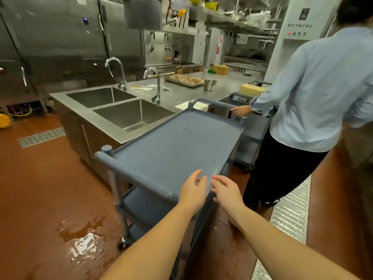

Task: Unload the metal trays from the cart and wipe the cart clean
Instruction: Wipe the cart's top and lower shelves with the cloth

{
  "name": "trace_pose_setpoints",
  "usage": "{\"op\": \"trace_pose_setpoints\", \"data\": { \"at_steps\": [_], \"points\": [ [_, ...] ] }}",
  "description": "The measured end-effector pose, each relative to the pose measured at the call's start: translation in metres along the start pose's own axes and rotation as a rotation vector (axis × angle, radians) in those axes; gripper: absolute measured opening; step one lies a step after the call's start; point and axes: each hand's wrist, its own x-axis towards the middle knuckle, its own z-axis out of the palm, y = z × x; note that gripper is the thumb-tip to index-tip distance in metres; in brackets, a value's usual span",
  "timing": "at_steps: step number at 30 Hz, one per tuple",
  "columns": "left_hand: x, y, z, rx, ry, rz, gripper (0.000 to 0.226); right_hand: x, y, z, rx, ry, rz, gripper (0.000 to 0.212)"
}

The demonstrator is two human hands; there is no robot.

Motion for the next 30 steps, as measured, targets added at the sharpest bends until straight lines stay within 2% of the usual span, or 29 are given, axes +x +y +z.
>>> {"op": "trace_pose_setpoints", "data": {
  "at_steps": [7,11,14,16,18,20,21,24,27,30],
  "points": [
    [0.106,-0.004,0.012,0.063,0.106,-0.051,0.042,0.110,0.001,0.014,-0.281,-0.136,-0.009,0.027],
    [0.155,0.007,0.032,0.069,0.190,-0.043,0.040,0.151,-0.001,0.003,-0.414,-0.449,-0.007,0.005],
    [0.185,0.020,0.054,0.027,0.272,-0.032,0.037,0.170,0.000,-0.001,-0.561,-0.706,-0.054,0.017],
    [0.204,0.031,0.070,0.023,0.301,-0.026,0.037,0.181,0.004,0.000,-0.594,-0.825,-0.086,0.003],
    [0.225,0.041,0.087,0.042,0.302,-0.017,0.037,0.195,0.005,-0.004,-0.575,-0.876,-0.095,0.022],
    [0.246,0.051,0.106,0.036,0.316,-0.010,0.036,0.219,-0.001,-0.024,-0.495,-0.821,-0.096,0.009],
    [0.254,0.056,0.117,0.024,0.325,-0.002,0.036,0.239,-0.004,-0.037,-0.452,-0.768,-0.099,0.012],
    [0.280,0.065,0.153,0.011,0.309,0.007,0.036,0.304,-0.016,-0.082,-0.268,-0.532,-0.061,0.008],
    [0.310,0.072,0.183,0.002,0.270,-0.002,0.036,0.366,-0.024,-0.115,-0.132,-0.322,-0.040,0.015],
    [0.348,0.079,0.204,-0.030,0.236,-0.020,0.038,0.421,-0.031,-0.133,-0.058,-0.251,-0.015,0.025]
  ]
}}
